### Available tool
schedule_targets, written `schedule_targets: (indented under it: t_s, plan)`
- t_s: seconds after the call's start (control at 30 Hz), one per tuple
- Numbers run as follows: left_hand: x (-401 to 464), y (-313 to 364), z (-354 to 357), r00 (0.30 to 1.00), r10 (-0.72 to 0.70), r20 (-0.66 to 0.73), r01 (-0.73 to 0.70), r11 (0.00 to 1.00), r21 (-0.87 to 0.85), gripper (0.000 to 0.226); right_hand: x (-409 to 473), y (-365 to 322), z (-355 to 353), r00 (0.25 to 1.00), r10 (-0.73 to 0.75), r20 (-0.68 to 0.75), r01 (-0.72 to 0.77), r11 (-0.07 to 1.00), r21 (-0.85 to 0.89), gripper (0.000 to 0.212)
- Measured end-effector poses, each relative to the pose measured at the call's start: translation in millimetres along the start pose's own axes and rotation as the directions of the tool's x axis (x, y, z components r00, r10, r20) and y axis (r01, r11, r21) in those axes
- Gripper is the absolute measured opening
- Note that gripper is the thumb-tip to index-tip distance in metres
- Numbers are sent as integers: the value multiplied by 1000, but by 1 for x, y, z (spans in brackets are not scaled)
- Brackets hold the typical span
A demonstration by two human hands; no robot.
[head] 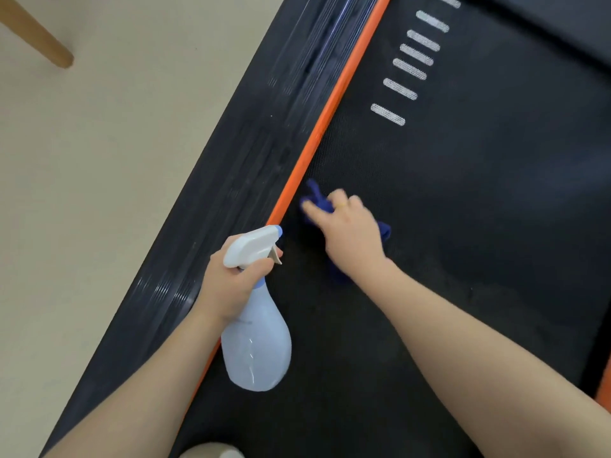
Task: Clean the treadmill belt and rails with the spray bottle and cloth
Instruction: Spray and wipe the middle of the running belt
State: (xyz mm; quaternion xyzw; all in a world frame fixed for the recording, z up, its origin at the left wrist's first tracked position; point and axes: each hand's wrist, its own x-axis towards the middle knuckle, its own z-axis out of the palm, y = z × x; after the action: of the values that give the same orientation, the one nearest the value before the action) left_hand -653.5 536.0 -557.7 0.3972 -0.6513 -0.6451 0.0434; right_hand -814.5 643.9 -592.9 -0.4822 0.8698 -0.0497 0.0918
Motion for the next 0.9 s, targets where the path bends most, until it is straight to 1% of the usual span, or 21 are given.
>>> schedule_targets:
  t_s: [0.03, 0.07, 0.1, 0.17, 0.23, 0.27, 0.3, 0.33, 0.4, 0.43, 0.47, 0.5, 0.57, 0.6, 0.63, 0.67, 0.7, 0.73, 0.77, 0.83, 0.9]
  plan:
    - [0, 0, -1, 1000, 2, 6, -2, 1000, 3, 61, 9, 0, -1, 994, 110, -20, -110, 994, 22, 53]
    - [1, -1, -1, 1000, 0, 4, 0, 1000, 8, 62, 13, -4, -2, 986, 165, -10, -165, 986, 41, 55]
    - [1, -3, -2, 1000, -5, -1, 5, 1000, 14, 64, 12, -9, -1, 988, 154, 5, -154, 987, 48, 56]
    - [2, -5, -3, 1000, -14, -10, 14, 1000, 26, 69, -7, -19, 1, 996, -20, 86, 18, 1000, 24, 56]
    - [2, -6, -2, 1000, -22, -23, 22, 1000, 22, 72, -29, -18, 1, 955, -270, 126, 270, 963, 18, 58]
    - [2, -6, -2, 999, -26, -30, 26, 1000, 16, 72, -31, -12, 1, 927, -353, 128, 356, 934, -7, 57]
    - [2, -5, -2, 999, -30, -33, 30, 999, 11, 70, -28, -4, 0, 919, -379, 113, 386, 921, -53, 55]
    - [1, -4, -1, 999, -32, -30, 32, 999, 11, 67, -22, 3, 1, 941, -330, 80, 337, 937, -94, 54]
    - [1, -2, 0, 999, -42, -1, 42, 999, 17, 59, -12, 6, 0, 999, -54, 2, 54, 995, -78, 55]
    - [1, -2, 0, 999, -52, 9, 51, 998, 22, 56, -10, -2, 0, 997, 78, -13, -78, 996, -51, 57]
    - [1, 0, 0, 998, -62, 13, 61, 998, 29, 52, -13, -12, 2, 989, 144, -19, -144, 989, -43, 58]
    - [0, 1, 1, 997, -74, 5, 74, 996, 40, 46, -20, -23, 3, 991, 131, -1, -131, 990, -42, 57]
    - [1, 5, 4, 996, -90, -12, 91, 991, 94, 23, -43, -33, 3, 989, -78, 126, 88, 993, -74, 61]
    - [2, 6, 5, 995, -93, -24, 95, 987, 126, 18, -51, -27, 0, 961, -182, 206, 204, 975, -91, 63]
    - [3, 4, 6, 994, -103, -29, 106, 983, 151, 17, -52, -14, -4, 945, -219, 243, 251, 962, -108, 63]
    - [3, 3, 8, 993, -117, -30, 120, 977, 178, 24, -50, 0, -9, 963, -151, 224, 182, 976, -124, 61]
    - [3, 4, 9, 992, -125, -29, 128, 968, 214, 36, -47, 12, -12, 984, -2, 176, 24, 992, -125, 59]
    - [2, 5, 10, 992, -125, -25, 127, 962, 241, 44, -44, 21, -15, 975, 175, 141, -156, 979, -134, 59]
    - [1, 5, 12, 993, -116, -23, 118, 959, 256, 43, -42, 24, -16, 939, 310, 147, -287, 945, -157, 61]
    - [-5, 10, 17, 997, -71, -14, 72, 964, 255, 37, -43, 21, -17, 877, 417, 241, -397, 909, -129, 62]
    - [-17, 19, 19, 999, -33, -12, 34, 980, 197, 28, -46, 14, -22, 859, 398, 321, -439, 896, 64, 56]
